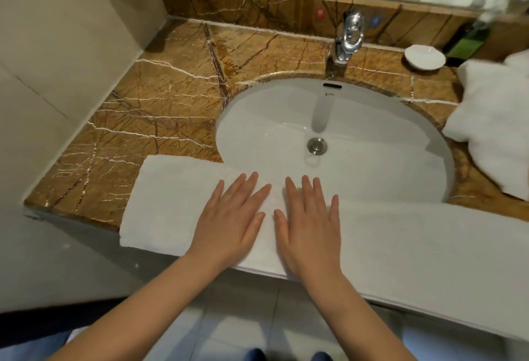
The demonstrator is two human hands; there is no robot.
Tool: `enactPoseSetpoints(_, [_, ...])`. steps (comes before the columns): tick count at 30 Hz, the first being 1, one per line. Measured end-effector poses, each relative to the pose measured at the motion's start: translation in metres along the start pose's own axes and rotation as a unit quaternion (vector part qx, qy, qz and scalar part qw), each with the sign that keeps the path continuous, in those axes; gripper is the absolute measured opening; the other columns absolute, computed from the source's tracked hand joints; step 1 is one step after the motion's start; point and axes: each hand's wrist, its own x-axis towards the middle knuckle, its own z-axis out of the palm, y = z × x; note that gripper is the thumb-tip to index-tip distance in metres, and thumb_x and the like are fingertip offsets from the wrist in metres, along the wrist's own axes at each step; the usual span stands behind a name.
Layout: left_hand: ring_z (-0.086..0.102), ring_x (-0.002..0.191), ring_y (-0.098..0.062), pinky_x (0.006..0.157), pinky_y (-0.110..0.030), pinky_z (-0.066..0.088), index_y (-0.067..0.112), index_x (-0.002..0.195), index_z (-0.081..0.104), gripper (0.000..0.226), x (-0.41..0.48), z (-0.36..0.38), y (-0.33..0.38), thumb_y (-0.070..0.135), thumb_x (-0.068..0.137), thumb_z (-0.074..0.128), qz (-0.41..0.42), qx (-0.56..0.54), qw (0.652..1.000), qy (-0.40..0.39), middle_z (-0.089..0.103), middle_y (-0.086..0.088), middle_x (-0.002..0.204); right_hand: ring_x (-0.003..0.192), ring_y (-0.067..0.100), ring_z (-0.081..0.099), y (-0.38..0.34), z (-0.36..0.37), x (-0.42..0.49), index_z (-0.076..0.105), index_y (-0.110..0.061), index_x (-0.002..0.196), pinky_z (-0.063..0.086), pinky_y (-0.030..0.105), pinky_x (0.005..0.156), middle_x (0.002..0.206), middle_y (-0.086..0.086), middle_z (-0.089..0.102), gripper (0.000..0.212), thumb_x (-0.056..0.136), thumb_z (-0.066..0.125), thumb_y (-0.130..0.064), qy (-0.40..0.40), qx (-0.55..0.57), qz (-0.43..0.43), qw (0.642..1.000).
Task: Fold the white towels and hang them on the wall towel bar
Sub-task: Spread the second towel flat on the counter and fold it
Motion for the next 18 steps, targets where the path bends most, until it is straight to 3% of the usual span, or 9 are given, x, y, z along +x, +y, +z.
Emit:
enactPoseSetpoints(4, [0.012, 0.146, -0.014, 0.119, -0.041, 0.007, 0.035, 0.149, 0.023, 0.055, 0.0, 0.009, -0.003, 0.048, 0.096, 0.014, -0.012, 0.034, 0.999, -0.004, 0.018, 0.005, 0.158, 0.141, 0.028, 0.033, 0.019, 0.007, -0.007, 0.044, -0.018, 0.143, 0.011, 0.047, 0.112, 0.146, 0.011, 0.045, 0.06, 0.096, 0.022, -0.047, -0.022, -0.011, 0.017, 1.0])
enactPoseSetpoints(12, [0.018, 0.145, -0.019, 0.117, -0.043, 0.007, 0.029, 0.148, 0.029, 0.058, 0.003, 0.002, 0.018, 0.047, 0.095, 0.014, -0.015, 0.06, 0.998, -0.015, 0.024, 0.001, 0.157, 0.145, 0.024, 0.022, 0.039, -0.01, -0.014, 0.038, -0.021, 0.146, 0.005, 0.046, 0.116, 0.152, 0.007, 0.037, 0.057, 0.097, 0.019, -0.044, -0.008, 0.043, -0.02, 0.999])
enactPoseSetpoints(18, [0.015, 0.146, -0.015, 0.117, -0.036, 0.001, 0.031, 0.147, 0.03, 0.054, 0.011, 0.014, 0.095, 0.044, 0.096, 0.021, 0.058, 0.004, 0.998, -0.017, 0.022, 0.004, 0.157, 0.148, 0.02, 0.01, 0.119, -0.046, -0.039, 0.027, -0.025, 0.15, -0.001, 0.044, 0.118, 0.157, 0.004, 0.026, 0.059, 0.098, 0.013, -0.048, 0.014, -0.008, 0.062, 0.998])
